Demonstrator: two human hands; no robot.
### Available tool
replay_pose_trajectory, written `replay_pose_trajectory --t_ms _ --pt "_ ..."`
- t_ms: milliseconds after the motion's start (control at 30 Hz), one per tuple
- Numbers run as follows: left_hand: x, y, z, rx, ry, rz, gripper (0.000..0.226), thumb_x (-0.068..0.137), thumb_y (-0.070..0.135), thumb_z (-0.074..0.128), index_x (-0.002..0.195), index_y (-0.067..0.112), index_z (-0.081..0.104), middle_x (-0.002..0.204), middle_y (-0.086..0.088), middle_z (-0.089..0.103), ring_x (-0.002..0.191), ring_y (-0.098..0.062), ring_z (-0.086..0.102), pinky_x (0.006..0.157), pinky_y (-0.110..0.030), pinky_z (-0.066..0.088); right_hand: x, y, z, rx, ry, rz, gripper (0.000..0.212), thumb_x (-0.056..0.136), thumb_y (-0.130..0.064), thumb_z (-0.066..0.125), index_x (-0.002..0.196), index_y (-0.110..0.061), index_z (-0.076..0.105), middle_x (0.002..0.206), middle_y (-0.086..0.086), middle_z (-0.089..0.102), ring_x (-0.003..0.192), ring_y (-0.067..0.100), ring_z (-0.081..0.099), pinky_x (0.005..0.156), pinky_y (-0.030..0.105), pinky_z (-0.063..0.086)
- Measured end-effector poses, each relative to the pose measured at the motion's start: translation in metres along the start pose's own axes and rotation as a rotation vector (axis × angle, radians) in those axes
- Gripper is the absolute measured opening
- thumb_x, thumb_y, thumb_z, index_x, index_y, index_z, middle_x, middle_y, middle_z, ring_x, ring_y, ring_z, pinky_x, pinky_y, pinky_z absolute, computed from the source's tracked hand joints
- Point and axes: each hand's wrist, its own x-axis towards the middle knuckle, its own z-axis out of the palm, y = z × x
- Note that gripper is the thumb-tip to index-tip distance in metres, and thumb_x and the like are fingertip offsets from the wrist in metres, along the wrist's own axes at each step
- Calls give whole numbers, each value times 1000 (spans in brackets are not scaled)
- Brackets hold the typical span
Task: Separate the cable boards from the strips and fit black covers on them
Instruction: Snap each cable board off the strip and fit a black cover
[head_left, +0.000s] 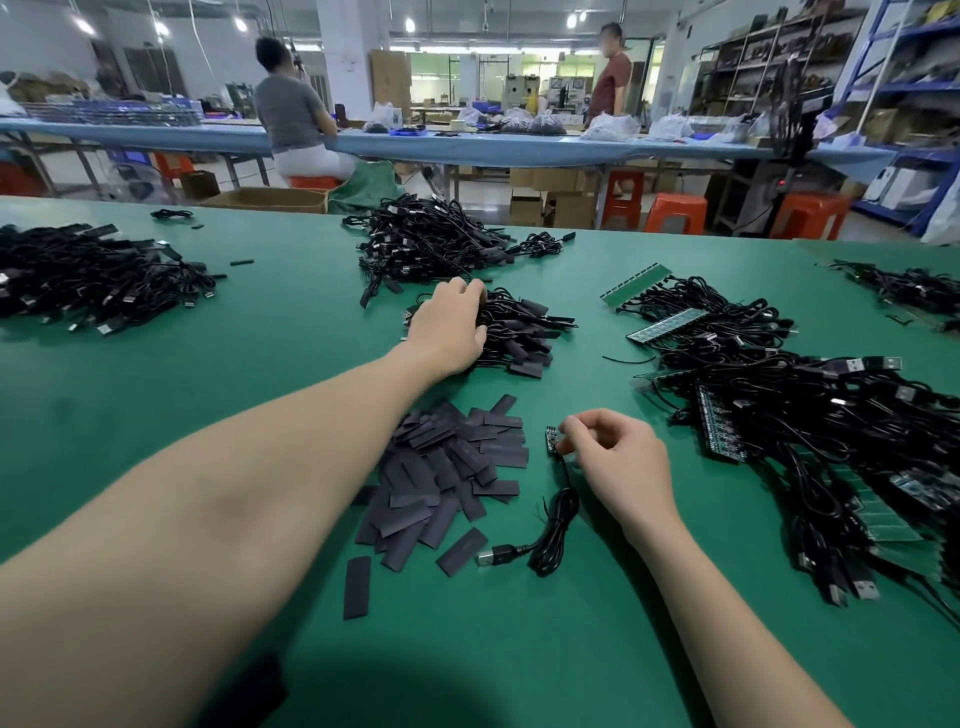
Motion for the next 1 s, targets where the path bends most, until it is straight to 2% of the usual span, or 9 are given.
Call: replay_pose_trajectory --t_ms 167,333,400,500,633,767,833,900,1000 --pt "-26 22 5 -152 11 69 26 95 24 60 118 13 56 116 -7 56 108 -24 53 91 -42 50 -3 -2 -2 5 3 -12 23 88 -32 63 68 -26 73 67 -11 72 49 1 50 58 26 41" --pt "-58 51 3 -433 22 53 10 90 22 66 99 17 66 93 4 61 71 -2 50 79 -29 48 -3 -3 -4 -5 40 -3 21 88 -31 65 69 -23 73 66 -10 72 60 6 62 64 25 47" --pt "-77 60 5 -537 39 13 8 89 24 67 96 19 67 93 6 65 66 -3 53 73 -24 45 -3 -3 -4 -61 67 -6 19 87 -30 66 71 -23 72 66 -8 72 69 11 66 65 21 47" --pt "-102 65 8 -629 64 -45 5 90 27 66 93 23 67 93 10 67 66 -6 55 70 -22 47 -4 -8 -7 -171 65 -38 16 83 -32 72 69 -25 68 62 -12 67 70 9 65 59 5 37" --pt "-118 61 7 -624 40 -72 1 89 25 66 90 25 66 87 13 65 65 -7 55 71 -22 48 -4 -19 -6 -393 -99 -39 20 75 -41 80 77 -24 70 78 -7 72 83 15 66 78 26 51" --pt "-128 58 3 -644 59 -69 1 88 23 66 88 23 66 79 13 65 63 -3 56 66 -12 44 -7 -25 -9 -460 -144 30 6 74 -29 75 76 -29 69 87 -4 76 92 18 68 83 26 54" --pt "-134 57 5 -670 59 -68 1 88 22 66 89 22 66 80 12 66 62 -1 56 63 -7 42 -6 -26 -14 -377 -140 63 6 74 -28 77 73 -30 71 83 -6 75 83 13 68 72 21 51" --pt "-137 56 7 -740 56 -120 7 89 23 68 95 20 65 83 10 67 62 1 57 65 -6 43 -5 -30 -19 -104 -126 86 5 76 -24 79 76 -27 75 74 -8 74 70 9 67 63 19 46" --pt "-134 57 2 -1059 -14 -293 12 93 28 68 102 19 67 87 1 74 71 -2 66 72 -18 54 -9 -44 -24 263 -149 68 9 80 -13 79 87 -19 76 61 -10 68 58 8 60 61 22 48"
